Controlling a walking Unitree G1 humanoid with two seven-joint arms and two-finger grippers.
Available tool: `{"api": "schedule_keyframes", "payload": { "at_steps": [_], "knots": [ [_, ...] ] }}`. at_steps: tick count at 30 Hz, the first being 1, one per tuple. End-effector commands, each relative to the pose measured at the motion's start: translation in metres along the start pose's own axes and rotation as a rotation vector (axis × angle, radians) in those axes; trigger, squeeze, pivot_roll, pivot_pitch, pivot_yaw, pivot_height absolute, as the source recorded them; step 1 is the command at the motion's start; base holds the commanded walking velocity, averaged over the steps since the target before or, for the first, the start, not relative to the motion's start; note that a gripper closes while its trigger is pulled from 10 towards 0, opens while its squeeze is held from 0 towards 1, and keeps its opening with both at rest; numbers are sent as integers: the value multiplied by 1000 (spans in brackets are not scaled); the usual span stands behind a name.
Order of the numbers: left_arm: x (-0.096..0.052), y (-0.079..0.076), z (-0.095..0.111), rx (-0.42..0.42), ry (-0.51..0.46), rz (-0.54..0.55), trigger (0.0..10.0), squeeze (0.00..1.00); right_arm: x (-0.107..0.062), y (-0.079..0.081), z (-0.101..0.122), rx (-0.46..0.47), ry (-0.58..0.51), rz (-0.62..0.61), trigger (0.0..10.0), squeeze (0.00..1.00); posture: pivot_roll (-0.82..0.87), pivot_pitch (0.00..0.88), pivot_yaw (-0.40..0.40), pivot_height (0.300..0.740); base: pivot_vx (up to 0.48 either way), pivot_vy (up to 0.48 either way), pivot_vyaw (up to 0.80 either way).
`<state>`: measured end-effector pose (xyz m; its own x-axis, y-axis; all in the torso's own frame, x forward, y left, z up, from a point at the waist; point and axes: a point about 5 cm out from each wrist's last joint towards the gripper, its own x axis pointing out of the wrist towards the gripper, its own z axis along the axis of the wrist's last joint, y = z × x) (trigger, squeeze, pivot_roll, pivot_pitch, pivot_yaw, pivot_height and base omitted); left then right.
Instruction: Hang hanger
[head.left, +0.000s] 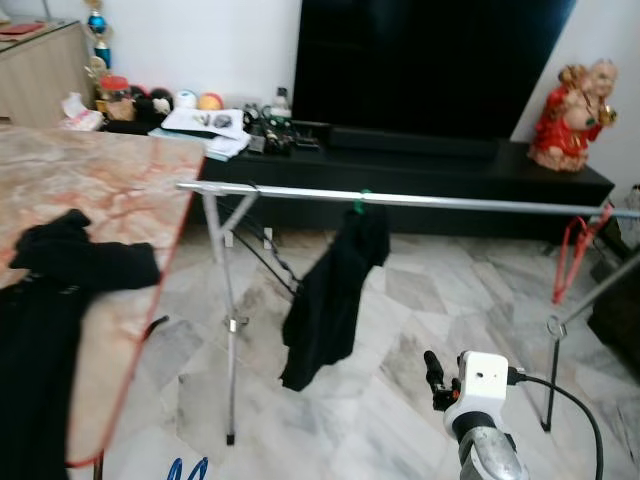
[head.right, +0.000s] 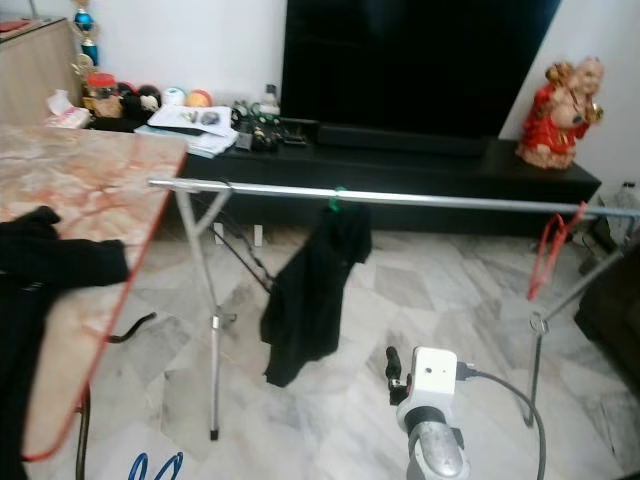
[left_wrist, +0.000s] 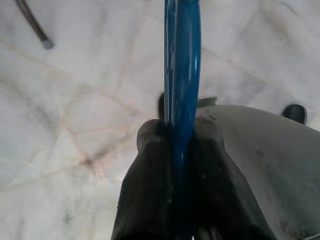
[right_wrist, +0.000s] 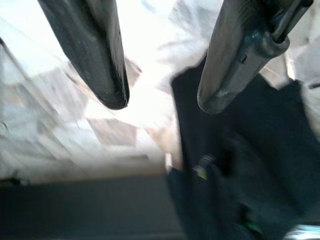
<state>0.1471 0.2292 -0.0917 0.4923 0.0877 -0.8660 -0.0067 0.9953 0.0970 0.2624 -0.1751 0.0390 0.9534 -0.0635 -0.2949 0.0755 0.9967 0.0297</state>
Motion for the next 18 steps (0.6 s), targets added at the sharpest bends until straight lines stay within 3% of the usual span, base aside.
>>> {"api": "schedule_keyframes", "payload": {
  "at_steps": [1,7,14,16,18],
  "knots": [
    [0,-12,-9,22,37,-38,10000,0,1,-9,-2,-6,10,-27,10000,0,118,14,-73,740,0,-435,0],
    [0,-11,-6,55,13,-30,10000,0,11,-16,-3,-40,41,-28,10000,0,114,15,-73,740,0,-72,0],
    [0,-13,4,168,-68,-36,10000,0,24,-20,-1,-133,83,15,10000,0,114,22,-71,740,0,0,0],
    [0,-14,9,261,-106,-42,10000,0,30,-21,2,-179,101,49,10000,0,112,21,-71,740,0,0,0],
    [0,-14,10,285,-114,-44,10000,0,32,-21,3,-184,105,61,10000,0,112,21,-71,740,0,0,0]
  ]
}}
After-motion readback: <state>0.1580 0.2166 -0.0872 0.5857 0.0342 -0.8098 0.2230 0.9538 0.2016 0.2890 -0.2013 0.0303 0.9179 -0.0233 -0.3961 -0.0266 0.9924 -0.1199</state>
